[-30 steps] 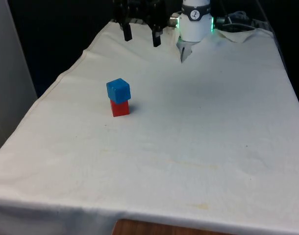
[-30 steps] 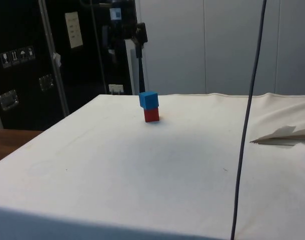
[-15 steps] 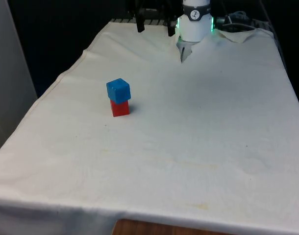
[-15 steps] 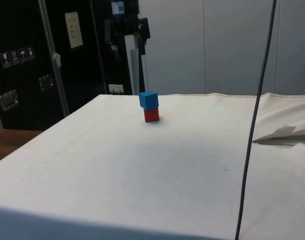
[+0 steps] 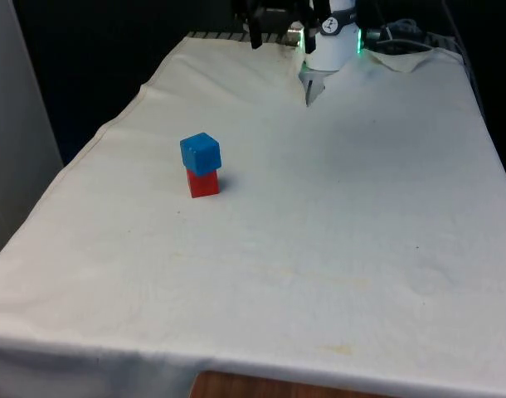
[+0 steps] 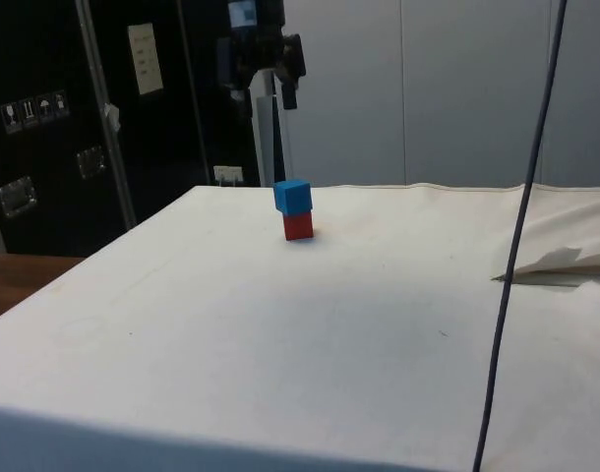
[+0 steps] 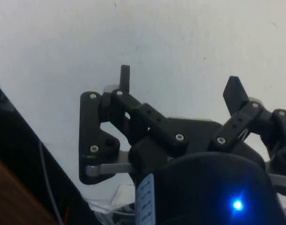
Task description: Stack the two cubes.
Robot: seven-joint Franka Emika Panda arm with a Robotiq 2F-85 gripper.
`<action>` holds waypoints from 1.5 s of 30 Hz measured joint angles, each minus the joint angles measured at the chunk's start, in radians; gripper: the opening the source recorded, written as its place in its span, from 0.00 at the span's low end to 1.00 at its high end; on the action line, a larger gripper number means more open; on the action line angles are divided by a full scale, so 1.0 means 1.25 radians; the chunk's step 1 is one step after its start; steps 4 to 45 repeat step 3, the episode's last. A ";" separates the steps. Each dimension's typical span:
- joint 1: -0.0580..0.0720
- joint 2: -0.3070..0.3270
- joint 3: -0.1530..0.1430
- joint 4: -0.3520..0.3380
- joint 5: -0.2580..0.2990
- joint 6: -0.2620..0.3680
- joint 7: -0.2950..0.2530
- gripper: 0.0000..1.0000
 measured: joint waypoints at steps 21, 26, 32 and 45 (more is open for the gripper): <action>0.000 -0.006 0.005 -0.010 -0.003 0.002 0.000 1.00; 0.000 -0.006 0.005 -0.010 -0.003 0.002 0.000 1.00; 0.000 -0.006 0.005 -0.010 -0.003 0.002 0.000 1.00; 0.000 -0.006 0.005 -0.010 -0.003 0.002 0.000 1.00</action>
